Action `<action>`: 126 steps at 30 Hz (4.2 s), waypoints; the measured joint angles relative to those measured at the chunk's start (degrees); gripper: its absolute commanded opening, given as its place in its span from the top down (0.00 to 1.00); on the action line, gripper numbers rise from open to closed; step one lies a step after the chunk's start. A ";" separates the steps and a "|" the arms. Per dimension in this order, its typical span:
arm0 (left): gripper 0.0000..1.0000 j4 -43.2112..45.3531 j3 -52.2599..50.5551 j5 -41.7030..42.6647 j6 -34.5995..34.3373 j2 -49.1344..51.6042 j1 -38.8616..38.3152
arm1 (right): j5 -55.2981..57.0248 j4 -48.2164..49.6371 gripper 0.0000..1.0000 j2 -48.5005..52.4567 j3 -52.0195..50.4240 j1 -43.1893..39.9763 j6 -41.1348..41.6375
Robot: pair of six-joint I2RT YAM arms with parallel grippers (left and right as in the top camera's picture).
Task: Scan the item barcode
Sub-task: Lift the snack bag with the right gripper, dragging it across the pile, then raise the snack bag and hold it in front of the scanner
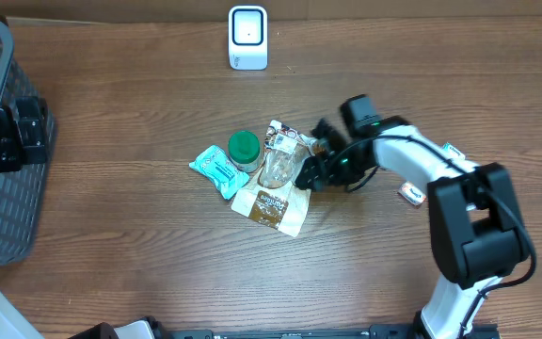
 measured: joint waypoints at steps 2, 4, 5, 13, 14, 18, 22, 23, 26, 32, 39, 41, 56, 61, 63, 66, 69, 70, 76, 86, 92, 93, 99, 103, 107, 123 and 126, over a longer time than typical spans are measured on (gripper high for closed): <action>0.00 0.00 0.00 0.00 0.00 0.00 0.00 | -1.73 1.27 0.21 0.00 -0.02 -2.91 1.99; 0.00 0.00 0.00 0.00 0.00 0.00 0.00 | -2.95 2.97 0.21 0.00 -0.35 -4.61 4.26; 0.00 0.00 0.00 -0.02 0.00 0.00 0.00 | -3.43 3.78 0.22 0.00 -0.72 -4.85 5.46; 0.00 0.02 0.00 0.00 0.00 0.00 0.00 | -8.76 13.77 0.25 -0.48 -6.95 -2.10 17.20; 0.00 0.00 0.00 0.00 0.00 0.00 0.00 | -9.35 15.91 0.26 -0.76 -8.09 -1.60 18.97; 0.00 0.00 0.00 0.00 0.00 0.00 0.00 | -11.26 27.67 0.32 -1.51 -13.16 1.11 26.97; 0.00 0.02 0.00 0.00 0.00 0.00 0.02 | -10.91 38.29 0.44 -1.53 -17.18 4.39 35.78; 0.00 0.00 0.00 0.00 0.00 0.00 0.00 | -10.60 39.87 0.47 -1.38 -17.77 5.03 37.92; 0.00 0.02 0.00 0.00 0.00 0.00 0.02 | -9.77 44.41 0.52 -0.46 -18.36 6.45 43.71; 0.00 0.02 0.00 0.00 0.00 0.00 0.00 | -7.17 54.84 0.54 1.53 -19.08 8.81 51.15; 0.00 0.00 0.00 0.00 0.00 0.00 0.00 | -4.66 58.21 0.92 2.67 -19.74 9.75 53.55; 0.00 0.00 0.00 0.00 0.00 0.00 0.00 | -4.83 59.10 0.96 2.95 -19.82 9.73 53.86; 0.00 0.00 0.00 0.00 0.00 0.00 0.00 | -17.73 65.68 0.96 1.03 -20.04 7.76 52.11; 0.00 0.02 0.00 0.00 0.00 0.00 0.00 | -24.04 59.06 0.96 -7.41 -20.04 4.13 48.94; 0.00 0.02 0.00 0.00 0.00 0.00 0.00 | -24.94 54.36 0.96 -11.10 -20.04 3.02 46.71; 0.00 0.02 0.00 0.00 0.00 0.00 0.00 | -25.29 48.87 0.96 -14.27 -20.04 2.51 43.47; 0.01 0.00 0.00 0.00 0.00 0.00 0.00 | -26.12 46.71 0.96 -15.26 -20.04 2.51 40.87; 0.01 0.00 0.00 0.00 0.00 0.00 0.00 | -26.88 46.60 0.96 -15.41 -20.04 2.54 40.00; 0.00 0.00 0.00 0.00 0.00 0.00 0.00 | -39.50 46.86 0.96 -16.39 -17.25 2.38 31.17; 0.00 0.00 0.00 0.00 0.00 0.00 0.00 | -45.68 46.23 0.96 -18.27 -10.69 -0.72 26.69; 0.00 0.00 0.00 0.00 0.00 0.00 0.00 | -38.40 35.26 0.96 -18.27 -10.47 0.22 21.73; 0.00 0.04 0.00 0.00 0.00 0.00 0.02 | -37.03 32.94 0.96 -18.27 -10.43 0.50 20.39; 0.00 0.00 0.00 0.00 0.00 0.00 0.00 | -31.85 16.46 0.96 -18.25 -6.49 1.18 10.67; 0.00 0.00 0.00 0.00 0.00 0.00 0.00 | -29.46 3.10 0.96 -18.23 4.11 1.18 3.32; 0.00 0.00 0.00 0.00 0.00 0.00 0.00 | -28.15 -5.38 0.96 -18.25 15.96 1.18 -3.54; 0.00 0.00 0.00 0.00 0.00 0.00 0.00 | -30.23 -5.84 0.96 -17.90 24.57 1.18 -2.54; 0.01 0.00 0.00 0.00 0.00 0.00 0.00 | -23.04 -4.81 0.96 -17.84 24.57 1.60 1.70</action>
